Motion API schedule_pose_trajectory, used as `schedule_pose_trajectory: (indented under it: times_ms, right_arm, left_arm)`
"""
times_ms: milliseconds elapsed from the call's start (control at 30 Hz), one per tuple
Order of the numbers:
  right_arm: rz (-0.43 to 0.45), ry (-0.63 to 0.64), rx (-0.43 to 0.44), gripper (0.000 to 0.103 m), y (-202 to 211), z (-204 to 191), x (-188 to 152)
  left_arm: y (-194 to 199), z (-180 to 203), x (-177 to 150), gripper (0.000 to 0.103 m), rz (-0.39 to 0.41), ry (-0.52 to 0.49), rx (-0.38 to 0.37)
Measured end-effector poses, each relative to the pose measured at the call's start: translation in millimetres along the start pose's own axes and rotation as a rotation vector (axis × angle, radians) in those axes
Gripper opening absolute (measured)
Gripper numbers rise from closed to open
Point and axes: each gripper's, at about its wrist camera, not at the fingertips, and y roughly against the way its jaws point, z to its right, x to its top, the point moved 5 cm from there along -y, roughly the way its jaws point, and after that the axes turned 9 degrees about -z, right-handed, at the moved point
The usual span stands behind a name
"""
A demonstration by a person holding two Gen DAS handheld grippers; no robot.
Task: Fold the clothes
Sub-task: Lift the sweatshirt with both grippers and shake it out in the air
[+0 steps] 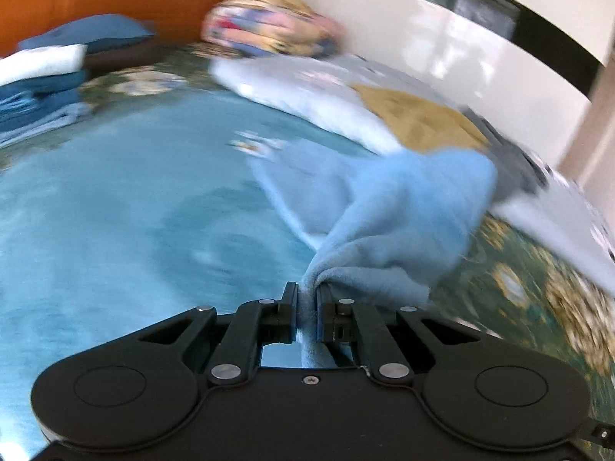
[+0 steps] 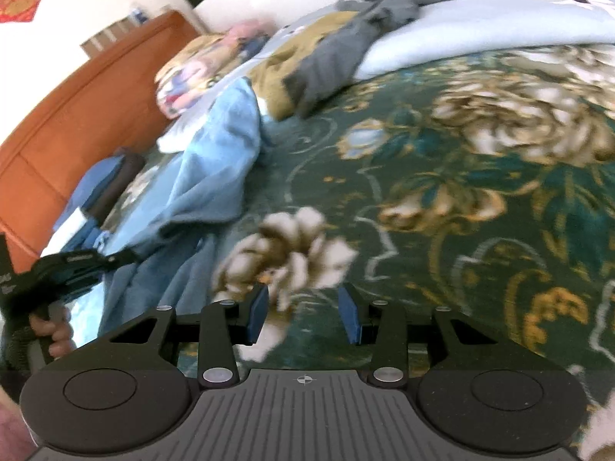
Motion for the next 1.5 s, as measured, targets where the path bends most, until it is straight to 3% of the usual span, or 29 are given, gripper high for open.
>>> schedule_pose_trajectory:
  times_ms: [300,467,700,833,967,1100,1367,1433,1500]
  right_arm:
    - [-0.047,0.151,0.048,0.037,-39,-55,28]
    - [-0.056,0.345,0.025,0.038,-68,-95,60]
    - [-0.073,0.76,-0.191,0.043,-114,-123,91]
    - [-0.07,1.046,-0.234,0.05,-133,-144,94]
    - [-0.001,1.315,-0.312,0.066,-145,-166,93]
    - [0.041,1.553,-0.348,0.068,-153,-181,79]
    - [-0.008,1.717,-0.321,0.066,-172,-189,55]
    - [-0.018,1.729,-0.327,0.06,-175,-189,53]
    - [-0.048,1.693,-0.325,0.038,-179,-188,55]
  left_arm:
    - [21,-112,-6,0.007,0.023,0.215,0.09]
    - [17,-116,-11,0.007,0.018,0.172,0.096]
    - [5,-116,-20,0.01,-0.014,0.135,0.084]
    - [-1,-120,-26,0.012,-0.037,0.131,0.069]
    - [-3,-121,-26,0.012,-0.051,0.12,0.059]
    - [-5,-121,-27,0.013,-0.064,0.109,0.049]
    - [-7,-122,-29,0.013,-0.085,0.089,0.031]
    - [-7,-122,-29,0.013,-0.085,0.087,0.029]
    - [-8,-120,-30,0.013,-0.088,0.082,0.029]
